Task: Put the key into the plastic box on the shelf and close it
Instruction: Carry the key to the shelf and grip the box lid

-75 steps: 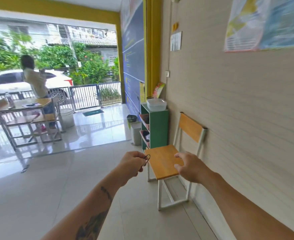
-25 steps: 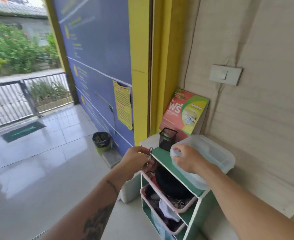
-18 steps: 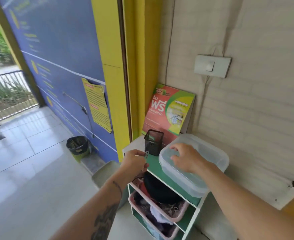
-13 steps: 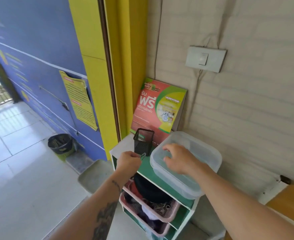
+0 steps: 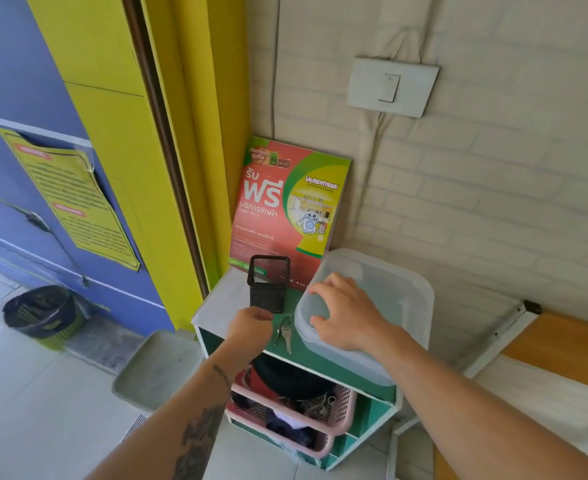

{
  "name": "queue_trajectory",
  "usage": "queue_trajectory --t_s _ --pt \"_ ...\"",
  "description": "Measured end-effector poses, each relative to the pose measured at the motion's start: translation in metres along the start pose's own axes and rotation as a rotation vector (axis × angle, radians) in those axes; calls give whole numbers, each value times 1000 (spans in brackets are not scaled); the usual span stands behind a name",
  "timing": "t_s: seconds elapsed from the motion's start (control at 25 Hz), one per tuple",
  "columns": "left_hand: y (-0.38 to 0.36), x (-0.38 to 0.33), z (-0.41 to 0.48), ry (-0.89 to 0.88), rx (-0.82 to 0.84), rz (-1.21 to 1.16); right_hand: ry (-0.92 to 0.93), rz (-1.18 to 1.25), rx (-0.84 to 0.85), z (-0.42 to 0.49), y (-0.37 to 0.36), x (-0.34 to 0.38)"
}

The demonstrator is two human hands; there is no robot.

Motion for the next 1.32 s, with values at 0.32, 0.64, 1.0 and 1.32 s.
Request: queue_trajectory --t_s 0.32,0.64,1.0,1.32 --pt "-10 -24 -3 -212 189 31 -141 -185 -5 -15 -12 4" --pt "-31 -15 -1 -8 332 -272 -91 -381 4 -15 -17 15" --pt "-45 -11 2 95 362 -361 25 -474 -21 -9 -13 23" --pt "-46 -12 3 129 389 -323 115 -502 -41 -8 -5 26"
Point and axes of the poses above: each hand's wrist, its own z-axis towards the middle knuckle, its own y-axis out of the back of the hand, x = y × z, the point moved 8 cm from there along z, towards the middle knuckle, and after that the axes turned 10 degrees about -x, right-handed, at the moved point
